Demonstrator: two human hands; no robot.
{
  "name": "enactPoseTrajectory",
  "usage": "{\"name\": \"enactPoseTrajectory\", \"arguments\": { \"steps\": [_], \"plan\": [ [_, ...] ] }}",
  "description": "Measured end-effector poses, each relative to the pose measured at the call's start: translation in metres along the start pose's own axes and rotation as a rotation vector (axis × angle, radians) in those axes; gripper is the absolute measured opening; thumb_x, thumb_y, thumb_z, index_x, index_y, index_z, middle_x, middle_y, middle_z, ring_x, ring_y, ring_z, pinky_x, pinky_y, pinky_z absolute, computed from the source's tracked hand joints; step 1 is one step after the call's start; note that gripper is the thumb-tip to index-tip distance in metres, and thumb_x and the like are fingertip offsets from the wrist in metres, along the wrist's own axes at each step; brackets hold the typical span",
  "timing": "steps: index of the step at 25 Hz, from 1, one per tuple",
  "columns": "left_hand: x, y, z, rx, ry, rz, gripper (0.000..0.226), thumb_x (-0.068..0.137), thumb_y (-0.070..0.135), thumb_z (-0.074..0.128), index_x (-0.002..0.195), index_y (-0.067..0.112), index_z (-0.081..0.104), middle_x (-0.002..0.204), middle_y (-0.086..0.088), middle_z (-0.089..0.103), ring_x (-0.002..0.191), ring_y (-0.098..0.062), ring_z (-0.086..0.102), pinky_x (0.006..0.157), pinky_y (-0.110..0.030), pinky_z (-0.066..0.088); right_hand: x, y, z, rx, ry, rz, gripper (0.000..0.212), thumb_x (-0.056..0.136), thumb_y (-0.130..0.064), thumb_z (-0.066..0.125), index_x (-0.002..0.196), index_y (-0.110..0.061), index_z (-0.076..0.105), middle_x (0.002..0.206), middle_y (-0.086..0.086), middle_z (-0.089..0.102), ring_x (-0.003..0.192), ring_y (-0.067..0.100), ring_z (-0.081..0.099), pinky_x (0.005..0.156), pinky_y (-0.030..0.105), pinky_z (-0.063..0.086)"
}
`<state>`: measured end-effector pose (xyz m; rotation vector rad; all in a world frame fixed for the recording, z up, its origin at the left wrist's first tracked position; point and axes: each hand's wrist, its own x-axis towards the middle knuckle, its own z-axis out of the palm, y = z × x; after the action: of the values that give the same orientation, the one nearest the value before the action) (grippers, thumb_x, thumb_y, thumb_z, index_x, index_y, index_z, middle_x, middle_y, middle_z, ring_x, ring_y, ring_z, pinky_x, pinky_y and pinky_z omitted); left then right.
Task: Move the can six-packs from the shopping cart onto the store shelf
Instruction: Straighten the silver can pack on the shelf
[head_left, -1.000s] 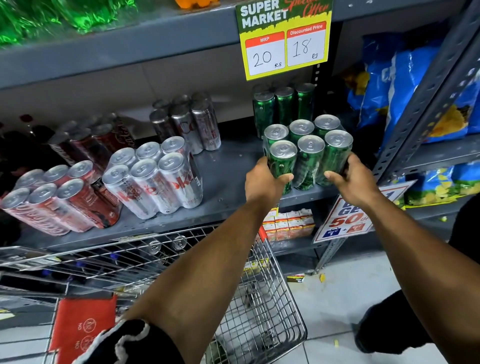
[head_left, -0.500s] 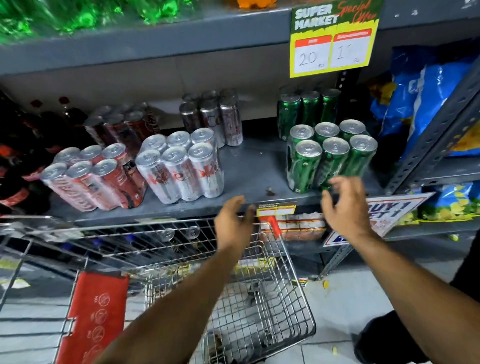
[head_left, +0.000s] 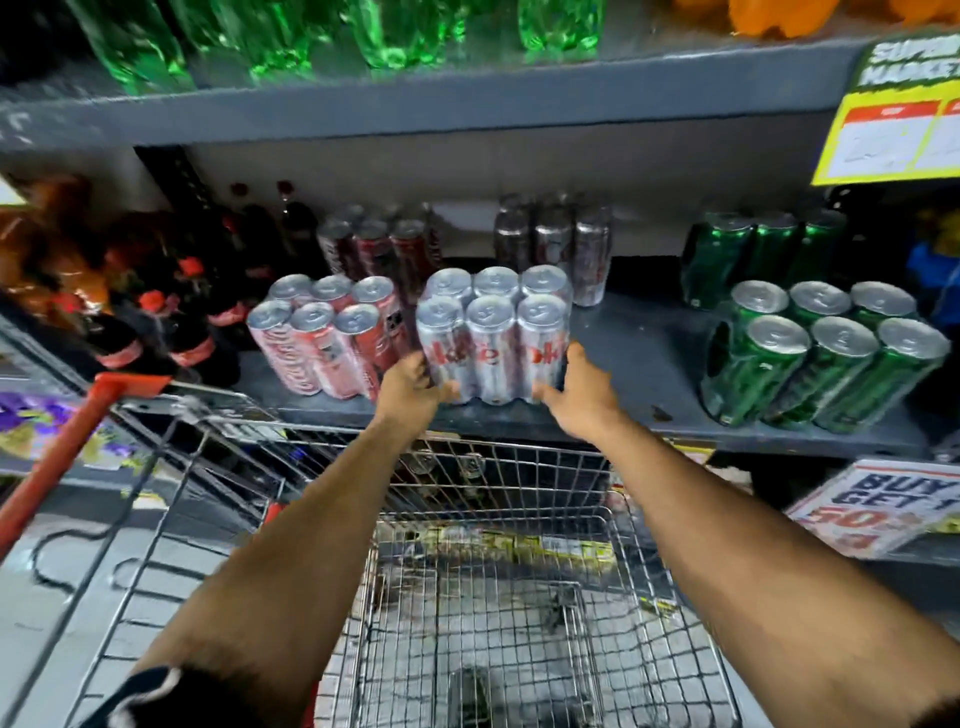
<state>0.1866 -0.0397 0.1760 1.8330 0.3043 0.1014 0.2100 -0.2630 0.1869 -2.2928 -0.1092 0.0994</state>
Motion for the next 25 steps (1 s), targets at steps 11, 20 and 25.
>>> {"name": "enactPoseTrajectory", "arguments": {
  "steps": [11, 20, 25],
  "plan": [
    [0.002, 0.0, -0.001, 0.222, 0.072, -0.016, 0.016, 0.076, 0.021, 0.075, 0.087, 0.031, 0.07, 0.087, 0.015, 0.074, 0.085, -0.004, 0.069, 0.082, -0.029, 0.058, 0.001, 0.008, 0.005, -0.054, 0.096, -0.006, 0.052, 0.087, -0.029, 0.067, 0.13, -0.014, 0.044, 0.122, 0.015, 0.063, 0.111, 0.036, 0.058, 0.087, 0.039, 0.045],
    [-0.015, 0.012, 0.038, 0.204, -0.049, 0.031, 0.034, 0.079, 0.018, 0.073, 0.112, 0.024, 0.068, 0.109, 0.009, 0.073, 0.096, -0.004, 0.066, 0.092, -0.023, 0.049, -0.019, 0.041, -0.027, -0.089, 0.179, 0.008, 0.056, 0.086, -0.031, 0.067, 0.136, -0.022, 0.042, 0.123, 0.013, 0.065, 0.113, 0.038, 0.058, 0.086, 0.04, 0.047],
    [-0.016, 0.01, 0.042, 0.206, -0.058, 0.033, 0.039, 0.08, 0.021, 0.072, 0.118, 0.023, 0.065, 0.114, 0.007, 0.071, 0.103, -0.006, 0.064, 0.098, -0.025, 0.047, -0.027, 0.041, -0.029, -0.07, 0.208, 0.0, 0.052, 0.087, -0.029, 0.066, 0.134, -0.02, 0.045, 0.121, 0.012, 0.066, 0.11, 0.036, 0.059, 0.087, 0.041, 0.05]
  ]
}}
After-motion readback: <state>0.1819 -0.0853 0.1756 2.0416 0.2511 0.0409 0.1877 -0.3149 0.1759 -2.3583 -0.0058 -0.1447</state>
